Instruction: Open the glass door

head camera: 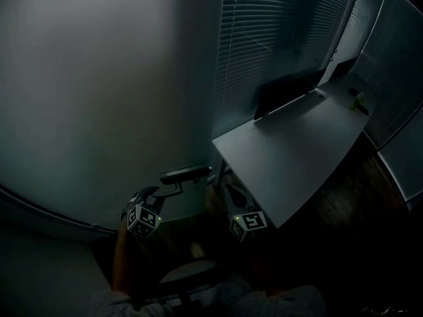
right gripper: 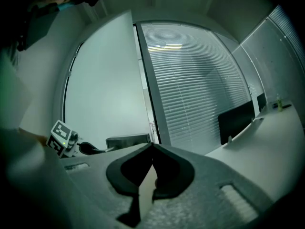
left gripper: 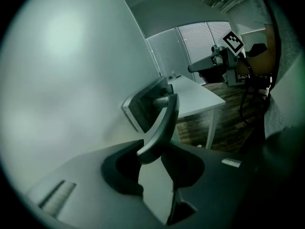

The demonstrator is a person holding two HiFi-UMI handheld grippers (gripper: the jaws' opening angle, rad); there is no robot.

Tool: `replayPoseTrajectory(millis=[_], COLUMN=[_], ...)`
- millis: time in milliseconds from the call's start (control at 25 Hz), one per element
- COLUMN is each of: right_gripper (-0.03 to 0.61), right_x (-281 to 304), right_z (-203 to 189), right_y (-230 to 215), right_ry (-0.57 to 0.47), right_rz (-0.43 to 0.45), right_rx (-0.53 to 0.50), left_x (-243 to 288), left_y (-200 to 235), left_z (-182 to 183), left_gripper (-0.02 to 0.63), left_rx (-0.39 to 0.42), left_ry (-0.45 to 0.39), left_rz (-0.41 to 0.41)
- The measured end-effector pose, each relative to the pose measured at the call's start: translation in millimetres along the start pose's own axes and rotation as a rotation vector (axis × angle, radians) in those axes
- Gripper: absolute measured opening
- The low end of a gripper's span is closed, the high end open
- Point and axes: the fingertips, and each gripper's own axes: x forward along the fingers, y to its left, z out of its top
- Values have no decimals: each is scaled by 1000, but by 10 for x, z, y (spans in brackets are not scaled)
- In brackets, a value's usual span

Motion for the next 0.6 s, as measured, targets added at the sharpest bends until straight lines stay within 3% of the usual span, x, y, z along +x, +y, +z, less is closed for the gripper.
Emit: replayPoseTrajectory(millis=[600], right_gripper=[2], right_x=[-641], right_z=[35], right_y=[234], right_ry=[-5], right_rz=[5], right_rx=[27], left_x=[-532], left_y=[-466], left_z=[-37], left_gripper=[123], left_rx=[2], left_ry=[32], left_rz=[8])
